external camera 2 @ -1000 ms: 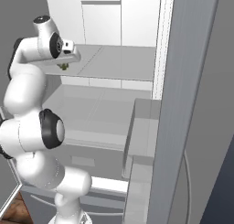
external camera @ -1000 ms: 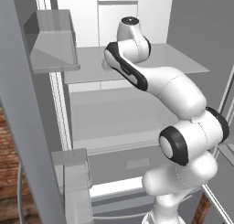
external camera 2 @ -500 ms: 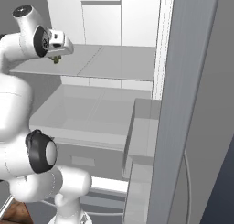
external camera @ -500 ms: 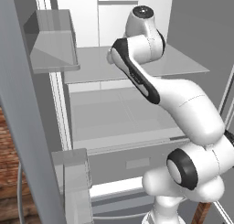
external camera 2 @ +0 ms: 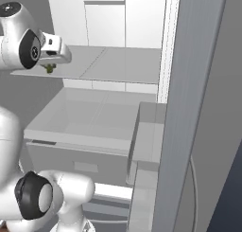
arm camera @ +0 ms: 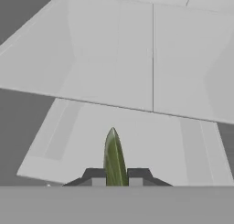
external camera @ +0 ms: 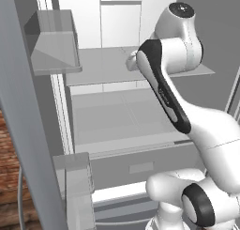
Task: There is a bowl on the dining counter. Grab a lemon wedge from the fridge and place it in the bowl. Then get the liquor bottle and glass cup from the cabinet and place them next to the bowl.
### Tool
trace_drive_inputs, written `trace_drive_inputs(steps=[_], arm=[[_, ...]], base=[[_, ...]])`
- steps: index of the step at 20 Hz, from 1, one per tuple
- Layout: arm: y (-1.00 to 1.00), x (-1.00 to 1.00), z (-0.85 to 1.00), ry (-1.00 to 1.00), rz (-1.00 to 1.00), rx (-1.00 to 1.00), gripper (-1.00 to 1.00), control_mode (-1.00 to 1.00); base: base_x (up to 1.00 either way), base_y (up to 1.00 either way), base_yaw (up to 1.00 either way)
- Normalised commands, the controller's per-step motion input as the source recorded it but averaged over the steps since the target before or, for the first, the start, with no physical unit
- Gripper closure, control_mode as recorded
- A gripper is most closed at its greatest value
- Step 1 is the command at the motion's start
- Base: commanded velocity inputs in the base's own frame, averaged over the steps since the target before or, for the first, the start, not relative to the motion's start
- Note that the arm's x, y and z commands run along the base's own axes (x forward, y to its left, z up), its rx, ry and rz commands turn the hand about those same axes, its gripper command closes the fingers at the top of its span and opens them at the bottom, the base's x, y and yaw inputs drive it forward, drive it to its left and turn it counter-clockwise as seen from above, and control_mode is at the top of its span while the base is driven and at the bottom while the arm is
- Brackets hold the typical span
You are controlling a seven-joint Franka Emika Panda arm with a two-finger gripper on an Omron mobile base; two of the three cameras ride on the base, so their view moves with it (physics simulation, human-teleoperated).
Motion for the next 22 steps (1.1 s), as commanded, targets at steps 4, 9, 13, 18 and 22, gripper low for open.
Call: trace_drive_inputs(steps=[4,9,13,18,22], arm=[[-0.05,-0.93,0.00,0.07,-0.01,0.01,1.00,-1.00],[-0.14,-0.57,0.00,0.02,-0.03,0.00,1.00,-1.00],[-0.03,-0.47,0.00,0.00,-0.03,0.00,1.00,-1.00],[-0.01,-0.13,0.00,0.00,-0.01,0.00,1.00,1.00],[0.00,0.00,0.00,0.00,0.00,0.00,1.00,1.00]], base=[[0.00,0.00,0.00],[0.00,0.00,0.00],[0.00,0.00,0.00],[-0.77,0.00,-0.01],[-1.00,0.00,0.00]])
